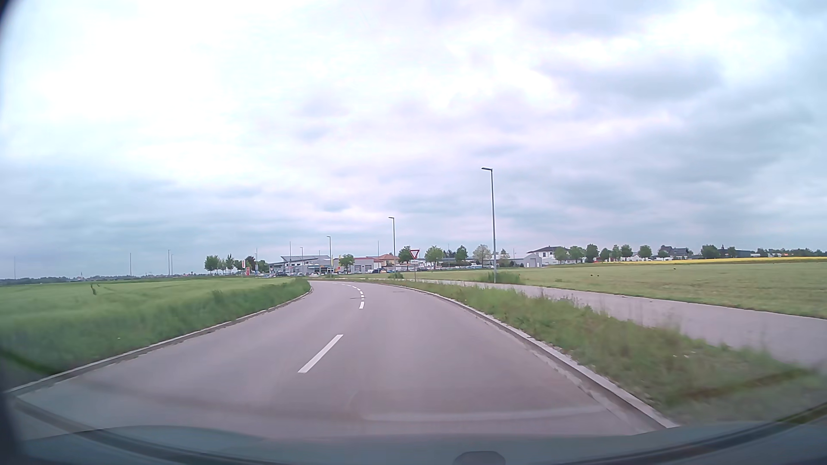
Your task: Follow the waypoints while adhering to traffic rules and regulations
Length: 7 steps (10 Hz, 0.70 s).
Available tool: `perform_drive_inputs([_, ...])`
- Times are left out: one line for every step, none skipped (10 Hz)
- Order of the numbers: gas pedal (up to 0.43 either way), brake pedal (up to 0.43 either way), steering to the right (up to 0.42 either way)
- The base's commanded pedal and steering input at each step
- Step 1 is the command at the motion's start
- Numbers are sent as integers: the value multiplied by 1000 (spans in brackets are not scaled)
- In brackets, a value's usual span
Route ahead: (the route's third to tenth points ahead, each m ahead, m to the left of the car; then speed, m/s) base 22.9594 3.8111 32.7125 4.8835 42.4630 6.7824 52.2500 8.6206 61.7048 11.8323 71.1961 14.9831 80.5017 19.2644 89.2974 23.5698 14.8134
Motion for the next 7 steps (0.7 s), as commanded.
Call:
perform_drive_inputs([130,0,-24])
perform_drive_inputs([138,0,-24])
perform_drive_inputs([138,0,-24])
perform_drive_inputs([138,0,-24])
perform_drive_inputs([138,0,-25])
perform_drive_inputs([138,0,-26])
perform_drive_inputs([138,0,-27])
